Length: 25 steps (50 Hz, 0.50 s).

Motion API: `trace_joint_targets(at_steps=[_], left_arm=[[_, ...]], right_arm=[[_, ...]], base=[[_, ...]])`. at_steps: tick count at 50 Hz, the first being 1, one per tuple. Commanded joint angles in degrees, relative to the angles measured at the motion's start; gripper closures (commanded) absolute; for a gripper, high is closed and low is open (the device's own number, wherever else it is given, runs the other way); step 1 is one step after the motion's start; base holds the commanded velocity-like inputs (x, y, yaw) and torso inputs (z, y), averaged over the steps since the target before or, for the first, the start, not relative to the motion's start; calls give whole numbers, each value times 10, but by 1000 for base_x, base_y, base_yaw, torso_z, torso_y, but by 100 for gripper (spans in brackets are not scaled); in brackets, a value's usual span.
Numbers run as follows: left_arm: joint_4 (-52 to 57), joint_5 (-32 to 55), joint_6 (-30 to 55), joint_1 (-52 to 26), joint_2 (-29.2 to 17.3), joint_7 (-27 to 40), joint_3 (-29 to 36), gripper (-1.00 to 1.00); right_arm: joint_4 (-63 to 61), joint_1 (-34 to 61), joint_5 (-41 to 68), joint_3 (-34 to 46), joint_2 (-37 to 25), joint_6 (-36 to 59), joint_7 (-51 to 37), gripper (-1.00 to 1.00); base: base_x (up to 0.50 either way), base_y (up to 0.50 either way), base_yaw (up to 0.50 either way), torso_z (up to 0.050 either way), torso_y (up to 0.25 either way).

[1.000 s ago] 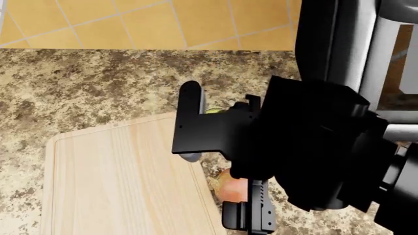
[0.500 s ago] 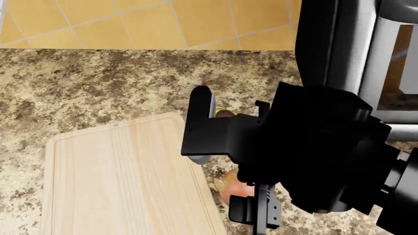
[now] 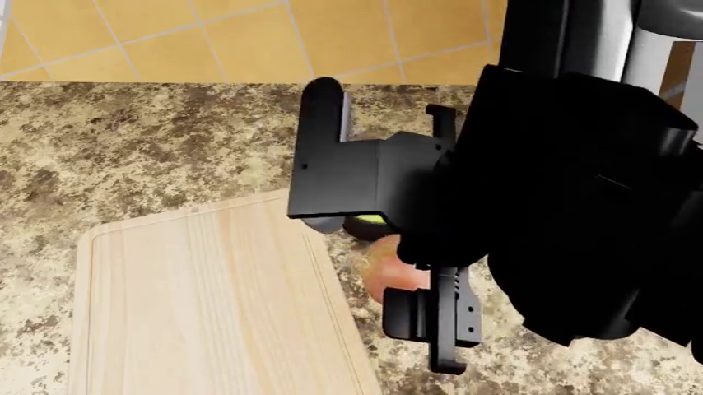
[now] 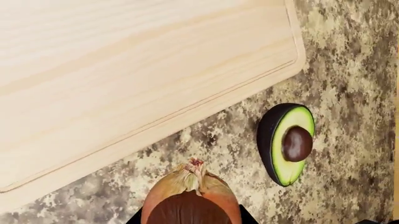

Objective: Place the avocado, onion, tomato and bell pepper on the cutting board.

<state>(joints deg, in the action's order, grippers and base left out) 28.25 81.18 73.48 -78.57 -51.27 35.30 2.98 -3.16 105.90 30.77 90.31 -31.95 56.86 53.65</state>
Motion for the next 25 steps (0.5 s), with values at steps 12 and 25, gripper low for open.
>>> trace_joint_targets(at_steps=[12,25], left_arm=[[2,7,-6,2,-9,3,1,-100],[5,18,-13,17,-24,7,-13,-100]], right_arm=[[56,-17,-25,-69,56,-98,-56,100],[161,-56,-59,-77,125,-166,-93,100]], base=[[0,0,0,0,0],[0,0,0,0,0]])
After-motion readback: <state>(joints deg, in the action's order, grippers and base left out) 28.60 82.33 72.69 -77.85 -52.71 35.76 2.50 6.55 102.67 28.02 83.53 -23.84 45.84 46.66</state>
